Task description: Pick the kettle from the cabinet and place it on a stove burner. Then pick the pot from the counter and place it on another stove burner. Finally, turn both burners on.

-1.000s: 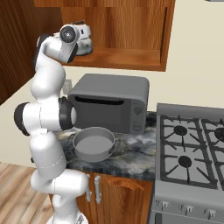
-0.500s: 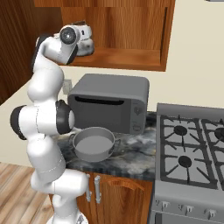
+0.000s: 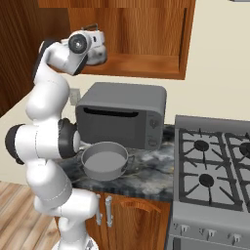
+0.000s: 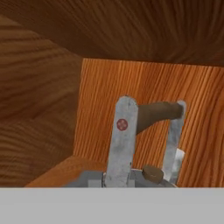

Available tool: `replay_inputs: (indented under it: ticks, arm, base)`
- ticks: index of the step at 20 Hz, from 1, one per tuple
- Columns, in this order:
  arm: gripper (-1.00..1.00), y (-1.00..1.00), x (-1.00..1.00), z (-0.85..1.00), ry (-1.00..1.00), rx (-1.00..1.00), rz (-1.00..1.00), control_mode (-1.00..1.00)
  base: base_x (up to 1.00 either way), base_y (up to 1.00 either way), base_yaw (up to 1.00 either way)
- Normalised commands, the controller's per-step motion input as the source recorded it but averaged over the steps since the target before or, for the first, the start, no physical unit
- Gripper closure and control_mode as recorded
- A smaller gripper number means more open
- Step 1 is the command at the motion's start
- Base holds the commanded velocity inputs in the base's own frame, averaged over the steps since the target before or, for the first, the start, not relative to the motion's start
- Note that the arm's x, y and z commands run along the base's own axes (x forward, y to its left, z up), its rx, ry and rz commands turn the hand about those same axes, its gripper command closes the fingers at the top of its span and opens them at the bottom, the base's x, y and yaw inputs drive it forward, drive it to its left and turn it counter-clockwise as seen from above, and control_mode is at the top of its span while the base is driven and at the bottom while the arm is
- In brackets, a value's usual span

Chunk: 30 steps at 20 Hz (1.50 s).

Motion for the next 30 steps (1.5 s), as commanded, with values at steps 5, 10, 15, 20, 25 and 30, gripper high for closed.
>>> replay_inputs:
  ticks: [5,10,15,20,25,30]
  arm:
    - [1.0,-0.11,-0.41,0.0,-0.03,0.0,0.0,-1.0]
    - [1.0,-0.11,-0.47,0.02,-0.04,0.01,0.0,-1.0]
    - [1.0,-0.11,-0.51,0.07,-0.05,0.0,0.0,-1.0]
    - [1.0,-0.14,-0.48,0.14,-0.01,0.01,0.0,-1.0]
    - [1.0,-0.15,-0.53,0.13,-0.01,0.01,0.0,-1.0]
    - [1.0,-0.17,-0.59,0.05,0.0,0.01,-0.01,-1.0]
  base:
    - [0.0,0.0,0.0]
    - [0.0,0.0,0.0]
    - [0.0,0.0,0.0]
    - [0.0,0.0,0.0]
    - [0.0,0.0,0.0]
    - [0.0,0.0,0.0]
